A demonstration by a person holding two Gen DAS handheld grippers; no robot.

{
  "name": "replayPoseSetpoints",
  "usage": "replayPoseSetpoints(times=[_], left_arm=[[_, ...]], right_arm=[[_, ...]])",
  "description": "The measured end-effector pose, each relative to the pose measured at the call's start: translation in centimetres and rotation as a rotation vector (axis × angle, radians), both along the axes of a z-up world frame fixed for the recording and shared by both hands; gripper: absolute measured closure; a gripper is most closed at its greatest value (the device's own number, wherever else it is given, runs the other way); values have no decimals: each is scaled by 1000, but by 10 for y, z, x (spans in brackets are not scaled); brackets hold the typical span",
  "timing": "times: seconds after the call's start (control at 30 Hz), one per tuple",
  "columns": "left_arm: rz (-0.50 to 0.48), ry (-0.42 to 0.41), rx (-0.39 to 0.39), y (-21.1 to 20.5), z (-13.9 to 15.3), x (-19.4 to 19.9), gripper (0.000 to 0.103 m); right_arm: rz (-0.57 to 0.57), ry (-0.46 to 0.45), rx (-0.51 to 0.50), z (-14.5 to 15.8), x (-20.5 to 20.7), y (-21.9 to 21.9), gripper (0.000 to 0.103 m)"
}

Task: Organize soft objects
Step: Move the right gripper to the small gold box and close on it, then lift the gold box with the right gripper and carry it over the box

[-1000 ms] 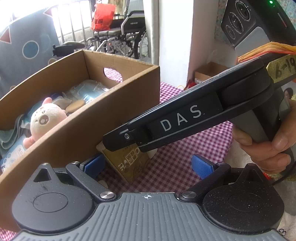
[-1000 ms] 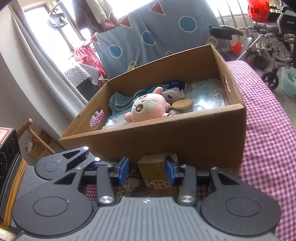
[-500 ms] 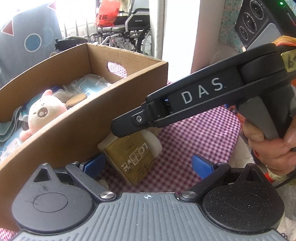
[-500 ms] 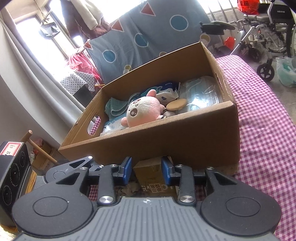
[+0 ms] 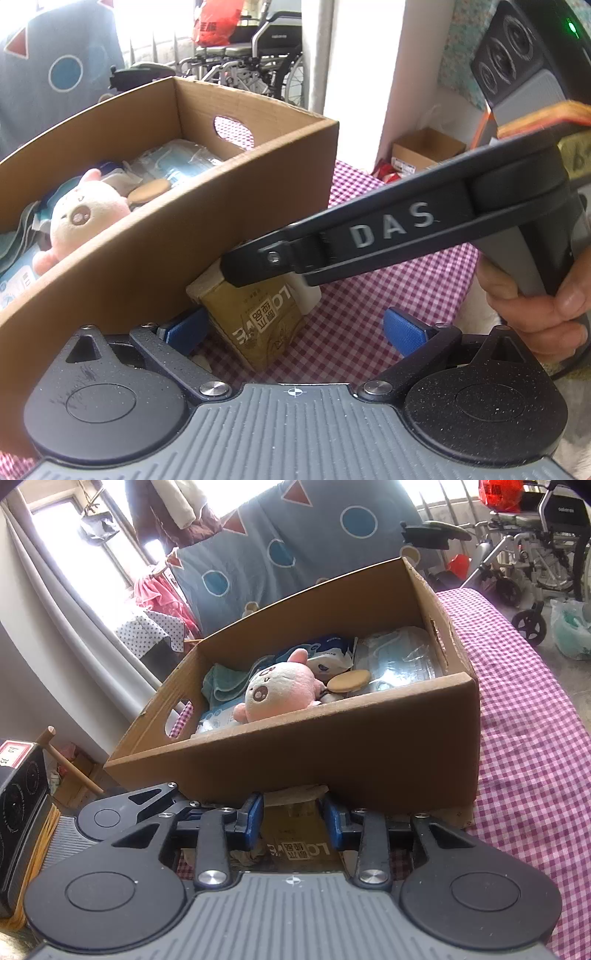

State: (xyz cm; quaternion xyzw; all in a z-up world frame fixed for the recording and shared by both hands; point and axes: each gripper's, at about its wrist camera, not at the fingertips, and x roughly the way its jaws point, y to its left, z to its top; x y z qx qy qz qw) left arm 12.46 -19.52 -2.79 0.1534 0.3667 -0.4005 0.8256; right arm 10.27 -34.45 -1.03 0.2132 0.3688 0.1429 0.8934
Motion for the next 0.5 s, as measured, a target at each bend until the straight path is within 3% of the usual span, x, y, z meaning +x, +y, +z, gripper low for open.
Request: replayPoseSetpoints(times=[0.17,0.5], left_arm=[[0,-4,-53,13,17,-9,1],[0,-115,-165,45,67,-40,1]], right_arm=[[-1,-26,-3,14,-9,6,66],[4,-101,-1,61,-35,29,66]])
